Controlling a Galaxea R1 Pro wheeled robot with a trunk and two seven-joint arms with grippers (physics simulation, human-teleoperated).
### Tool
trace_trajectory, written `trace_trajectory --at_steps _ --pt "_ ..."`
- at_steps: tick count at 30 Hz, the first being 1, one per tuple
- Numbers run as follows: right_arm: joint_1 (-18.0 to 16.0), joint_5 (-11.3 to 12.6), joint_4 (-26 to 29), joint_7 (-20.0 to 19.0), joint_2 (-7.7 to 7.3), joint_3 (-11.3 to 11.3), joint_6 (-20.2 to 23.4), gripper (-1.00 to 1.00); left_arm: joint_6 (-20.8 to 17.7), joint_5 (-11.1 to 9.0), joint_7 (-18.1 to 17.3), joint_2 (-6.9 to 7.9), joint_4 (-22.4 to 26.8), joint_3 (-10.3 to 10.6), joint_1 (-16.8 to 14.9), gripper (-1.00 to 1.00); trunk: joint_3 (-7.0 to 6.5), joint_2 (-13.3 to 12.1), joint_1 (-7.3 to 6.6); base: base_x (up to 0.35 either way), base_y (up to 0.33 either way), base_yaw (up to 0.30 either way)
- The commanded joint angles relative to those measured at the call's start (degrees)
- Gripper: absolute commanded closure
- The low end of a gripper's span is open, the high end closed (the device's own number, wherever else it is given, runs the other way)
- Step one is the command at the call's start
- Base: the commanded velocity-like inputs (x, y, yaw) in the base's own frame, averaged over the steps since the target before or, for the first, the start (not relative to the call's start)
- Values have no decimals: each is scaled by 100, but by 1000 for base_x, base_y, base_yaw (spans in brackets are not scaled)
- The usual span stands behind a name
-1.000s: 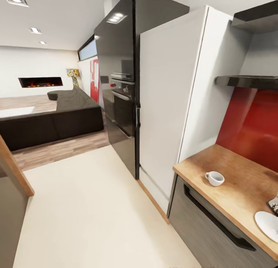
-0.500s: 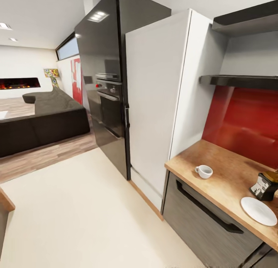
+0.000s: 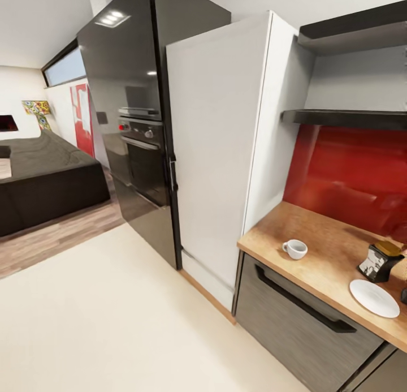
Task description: Set up a coffee station on the kitchen countertop: keep the coffee maker on the countertop, move the bottle of coffee from the kitchen shelf to the counter next to the coffee maker, place a paper coffee filter on top of the coffee maker, put the saucer next to the coffee maker with the coffee cup on the saucer, and place the electric kettle next to the coffee maker.
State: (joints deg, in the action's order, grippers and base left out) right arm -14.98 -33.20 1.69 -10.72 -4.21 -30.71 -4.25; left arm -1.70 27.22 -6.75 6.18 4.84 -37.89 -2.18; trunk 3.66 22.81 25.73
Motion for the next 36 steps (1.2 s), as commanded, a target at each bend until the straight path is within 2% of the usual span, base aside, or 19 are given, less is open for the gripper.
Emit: trace_trajectory --at_steps 1,18,36 --pt "-5 -46 -2 -18 -1 -49 -14 -100 -15 46 -30 -2 11 -47 -2 -100 12 11 6 249 248 -264" --pt "-5 -46 -2 -17 -1 -49 -14 -100 12 46 -28 -24 17 -44 -2 -100 12 11 6 285 176 -264" --pt "-5 -46 -2 -17 -1 -49 -14 -100 29 46 -28 -22 17 -34 -2 -100 12 11 6 16 13 -264"
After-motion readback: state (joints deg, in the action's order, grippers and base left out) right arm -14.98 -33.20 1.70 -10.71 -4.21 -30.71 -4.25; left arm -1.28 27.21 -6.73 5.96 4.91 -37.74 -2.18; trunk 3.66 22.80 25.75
